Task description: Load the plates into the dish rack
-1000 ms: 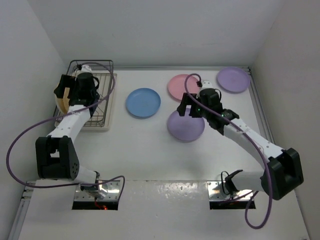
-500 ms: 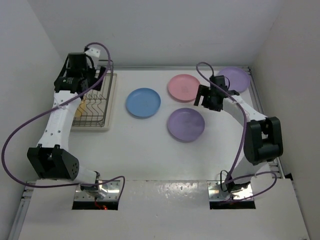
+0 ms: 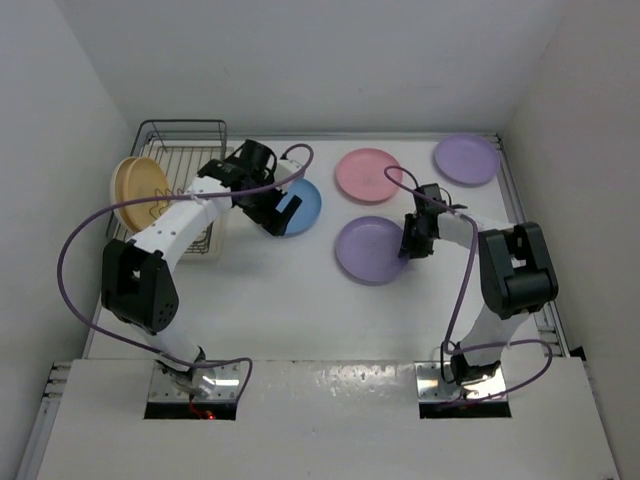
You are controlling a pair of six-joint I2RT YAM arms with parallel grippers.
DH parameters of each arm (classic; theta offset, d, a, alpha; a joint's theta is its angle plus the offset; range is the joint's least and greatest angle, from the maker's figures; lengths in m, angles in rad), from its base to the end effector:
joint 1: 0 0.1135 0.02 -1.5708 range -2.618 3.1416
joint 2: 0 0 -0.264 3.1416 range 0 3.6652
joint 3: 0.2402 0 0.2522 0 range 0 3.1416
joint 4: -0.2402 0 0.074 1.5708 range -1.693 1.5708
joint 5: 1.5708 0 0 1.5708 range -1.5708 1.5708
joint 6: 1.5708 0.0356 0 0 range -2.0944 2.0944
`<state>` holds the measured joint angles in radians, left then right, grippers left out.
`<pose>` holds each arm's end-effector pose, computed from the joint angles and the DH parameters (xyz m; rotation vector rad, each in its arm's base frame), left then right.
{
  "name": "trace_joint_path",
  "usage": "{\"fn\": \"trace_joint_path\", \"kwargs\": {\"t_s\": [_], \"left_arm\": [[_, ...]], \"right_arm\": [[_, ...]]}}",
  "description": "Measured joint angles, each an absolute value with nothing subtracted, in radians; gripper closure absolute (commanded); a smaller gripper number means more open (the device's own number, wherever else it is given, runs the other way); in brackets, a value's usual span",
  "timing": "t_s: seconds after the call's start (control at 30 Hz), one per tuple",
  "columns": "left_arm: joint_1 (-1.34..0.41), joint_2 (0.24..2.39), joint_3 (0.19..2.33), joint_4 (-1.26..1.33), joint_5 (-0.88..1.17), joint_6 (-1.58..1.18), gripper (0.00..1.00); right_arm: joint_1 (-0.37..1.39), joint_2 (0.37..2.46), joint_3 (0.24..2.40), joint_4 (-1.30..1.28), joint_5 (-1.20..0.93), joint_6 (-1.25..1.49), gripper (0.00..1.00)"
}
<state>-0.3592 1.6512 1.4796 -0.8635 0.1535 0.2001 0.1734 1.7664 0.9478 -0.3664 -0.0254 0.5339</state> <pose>0.3244 -0.1276 0.3000 0.7728 2.4917 -0.2568 0.3187 0.0567 0.1331 0.4916 2.7361 0.2212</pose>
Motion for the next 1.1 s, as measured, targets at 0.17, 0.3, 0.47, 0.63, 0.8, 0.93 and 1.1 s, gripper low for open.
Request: {"fn": "trace_joint_path", "kwargs": {"t_s": [0.17, 0.3, 0.47, 0.63, 0.8, 0.93, 1.1], "left_arm": [[-0.421, 1.651, 1.444, -0.858, 0.152, 0.197, 0.05], [-0.464, 1.668, 1.430, -0.825, 0.160, 0.158, 0.06], [-0.587, 1.836, 1.503, -0.682, 0.163, 0.048, 0.07], [-0.648, 2.008, 1.515, -0.532, 0.141, -0.093, 0.10], [-0.650, 2.161, 1.617, -0.487, 0.094, -0.172, 0.24], [-0.661, 2.200, 1.667, -0.453, 0.051, -0.219, 0.69], [-0.680, 2.207, 1.705, -0.454, 0.019, -0.253, 1.00]], "right_arm": [[0.179, 1.727, 0.902, -0.342, -0.008, 0.544, 0.41], [0.183, 1.718, 0.899, -0.347, 0.012, 0.541, 0.30], [0.175, 1.699, 0.893, -0.373, 0.041, 0.550, 0.16], [0.153, 1.589, 0.858, -0.406, 0.084, 0.573, 0.14], [0.144, 1.398, 0.829, -0.423, 0.137, 0.578, 0.12], [0.138, 1.259, 0.805, -0.430, 0.181, 0.577, 0.11], [0.130, 1.107, 0.754, -0.450, 0.236, 0.575, 0.08]]}}
